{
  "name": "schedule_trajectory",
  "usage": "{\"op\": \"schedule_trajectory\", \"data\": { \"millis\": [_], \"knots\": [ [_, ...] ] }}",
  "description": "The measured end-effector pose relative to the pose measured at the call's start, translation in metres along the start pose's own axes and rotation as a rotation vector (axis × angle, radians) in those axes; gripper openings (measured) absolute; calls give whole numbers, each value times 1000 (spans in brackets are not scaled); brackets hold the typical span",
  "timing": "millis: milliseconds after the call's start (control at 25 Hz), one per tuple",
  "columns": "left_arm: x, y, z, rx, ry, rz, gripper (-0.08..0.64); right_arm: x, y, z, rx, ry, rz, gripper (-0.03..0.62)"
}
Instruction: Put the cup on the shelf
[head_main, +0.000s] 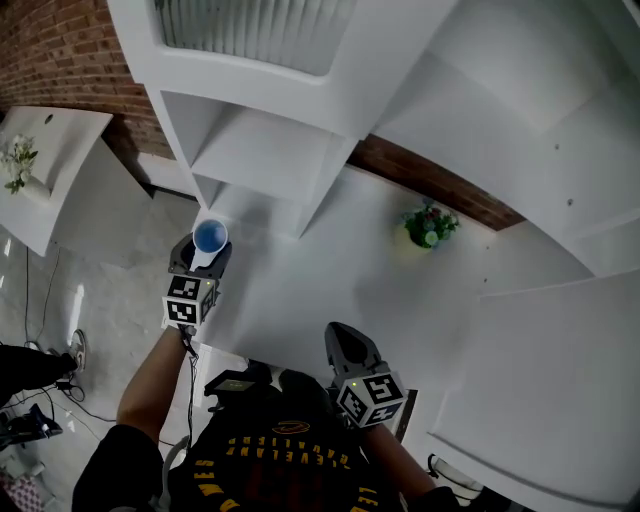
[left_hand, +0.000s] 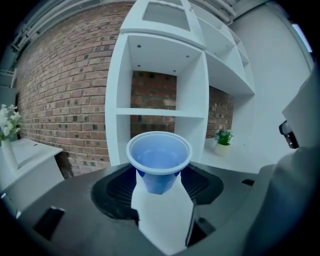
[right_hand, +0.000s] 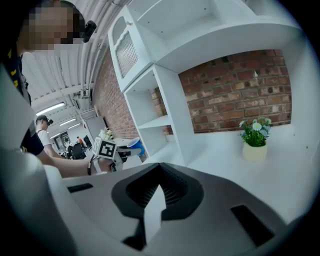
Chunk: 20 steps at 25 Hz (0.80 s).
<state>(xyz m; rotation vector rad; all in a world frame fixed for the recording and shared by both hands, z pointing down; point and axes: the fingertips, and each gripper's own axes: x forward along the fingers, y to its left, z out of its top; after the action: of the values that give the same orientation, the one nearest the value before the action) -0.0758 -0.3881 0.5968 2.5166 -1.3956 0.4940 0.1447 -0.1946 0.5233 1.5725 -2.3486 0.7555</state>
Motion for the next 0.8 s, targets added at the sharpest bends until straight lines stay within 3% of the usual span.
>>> {"op": "schedule_trajectory", "data": {
  "millis": [480, 800],
  "knots": [
    [99, 27, -34, -74, 81, 62, 279, 9, -36, -20, 45, 61, -35, 3],
    [146, 43, -46, -51, 119, 84, 279, 15, -40, -27, 68, 98, -65, 3]
  ]
}}
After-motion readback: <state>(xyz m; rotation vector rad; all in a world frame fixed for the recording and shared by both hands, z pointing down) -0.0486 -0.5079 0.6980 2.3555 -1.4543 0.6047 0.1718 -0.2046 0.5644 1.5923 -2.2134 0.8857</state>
